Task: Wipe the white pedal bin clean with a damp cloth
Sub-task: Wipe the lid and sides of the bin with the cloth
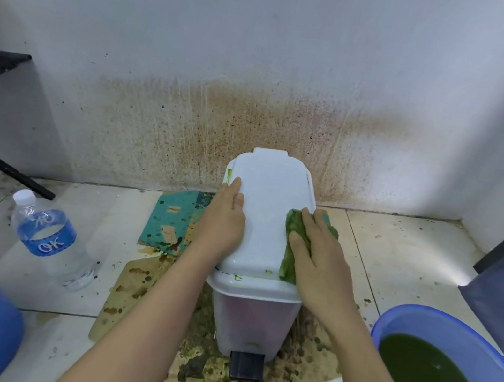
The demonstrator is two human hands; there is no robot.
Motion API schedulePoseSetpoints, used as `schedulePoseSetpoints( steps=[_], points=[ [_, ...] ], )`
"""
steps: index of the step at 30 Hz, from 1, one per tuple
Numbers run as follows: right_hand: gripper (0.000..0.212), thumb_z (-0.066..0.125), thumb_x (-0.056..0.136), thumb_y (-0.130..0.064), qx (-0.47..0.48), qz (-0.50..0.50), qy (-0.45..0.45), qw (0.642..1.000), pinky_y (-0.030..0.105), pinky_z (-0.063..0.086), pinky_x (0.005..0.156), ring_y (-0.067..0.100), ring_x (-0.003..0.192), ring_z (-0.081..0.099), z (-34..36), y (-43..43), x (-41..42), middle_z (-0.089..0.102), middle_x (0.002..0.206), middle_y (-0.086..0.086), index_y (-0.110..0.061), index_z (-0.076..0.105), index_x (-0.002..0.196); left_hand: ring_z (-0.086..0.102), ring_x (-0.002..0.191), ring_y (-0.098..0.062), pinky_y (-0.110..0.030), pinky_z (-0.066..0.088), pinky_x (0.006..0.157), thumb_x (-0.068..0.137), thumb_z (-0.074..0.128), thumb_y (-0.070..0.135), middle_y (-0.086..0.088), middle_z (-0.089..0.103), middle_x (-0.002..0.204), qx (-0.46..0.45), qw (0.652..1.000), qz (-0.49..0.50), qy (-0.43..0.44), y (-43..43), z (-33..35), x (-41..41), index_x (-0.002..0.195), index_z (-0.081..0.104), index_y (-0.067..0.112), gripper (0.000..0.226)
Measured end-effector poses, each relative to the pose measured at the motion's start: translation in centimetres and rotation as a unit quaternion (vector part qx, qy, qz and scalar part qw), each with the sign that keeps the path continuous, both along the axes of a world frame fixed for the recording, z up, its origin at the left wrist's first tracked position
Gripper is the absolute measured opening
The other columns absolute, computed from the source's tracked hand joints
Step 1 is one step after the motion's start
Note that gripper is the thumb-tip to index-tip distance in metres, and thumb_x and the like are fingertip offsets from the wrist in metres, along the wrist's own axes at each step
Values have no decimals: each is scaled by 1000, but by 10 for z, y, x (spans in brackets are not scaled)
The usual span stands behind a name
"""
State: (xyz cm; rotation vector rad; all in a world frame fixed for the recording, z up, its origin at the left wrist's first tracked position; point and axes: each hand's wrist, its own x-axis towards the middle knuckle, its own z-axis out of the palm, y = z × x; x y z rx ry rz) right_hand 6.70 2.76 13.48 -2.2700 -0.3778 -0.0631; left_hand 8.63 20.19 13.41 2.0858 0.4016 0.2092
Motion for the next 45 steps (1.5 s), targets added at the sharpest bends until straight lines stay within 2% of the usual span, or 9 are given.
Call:
schedulePoseSetpoints(
  steps=[6,11,17,25,30,33,40,42,45],
  points=[
    [52,31,105,-35,-15,11,53,998,39,18,116,19,148,20,10,16,76,12,164,-5,-25,21,156,16,152,-14,-39,16,124,110,26,32,8,20,166,15,1000,-4,-7,2,-4,3,158,25,27,49],
    [42,34,103,-32,12,2,53,999,38,34,100,26,125,49,5,32,140,49,144,4,-21,37,144,17,152,-12,-38,16,124,109,27,33,10,20,165,23,1000,1,-9,2,-6,3,157,26,30,48],
    [26,36,104,-33,221,-24,128,967,35,40,89,20,107,53,0,35,176,58,116,2,-25,56,119,16,152,-10,-38,15,124,110,28,32,10,21,165,5,1000,-6,-12,2,-2,1,157,26,28,48],
    [43,46,101,-41,360,-26,234,903,47,41,108,21,122,56,-33,0,108,59,136,0,-24,51,140,30,146,-20,-46,27,119,107,38,33,1,27,161,-37,998,37,-24,1,-1,2,155,31,24,49],
    [33,55,98,-35,434,-40,239,867,48,45,105,25,118,61,-36,-6,71,59,133,5,-30,60,130,54,121,-36,-52,46,102,94,43,63,-13,51,138,-47,982,143,117,2,0,0,143,41,11,72],
    [28,57,98,-27,481,-69,251,837,41,53,89,28,108,67,-31,-6,62,70,118,7,-22,65,125,61,108,-33,-51,51,97,92,49,63,-10,61,123,-124,976,138,110,3,3,-3,131,51,10,65],
    [24,59,96,-22,527,-132,212,812,42,54,91,24,105,68,-24,-1,30,72,112,6,-22,69,117,68,76,-25,-32,50,63,93,62,50,-10,71,92,-154,984,64,64,18,13,-15,89,67,11,39],
    [20,58,97,-21,563,-152,198,788,37,58,80,22,96,70,-20,2,15,74,106,5,-23,71,112,71,75,-27,-32,54,63,90,69,47,-11,75,91,-165,984,24,58,24,22,-13,91,71,8,39],
    [24,57,97,-24,595,-208,172,757,40,58,86,18,101,70,-22,12,-12,73,109,0,-24,67,118,73,75,-27,-34,58,66,84,76,43,-8,77,90,-156,984,-50,71,35,40,-5,86,73,8,35]
  ],
)
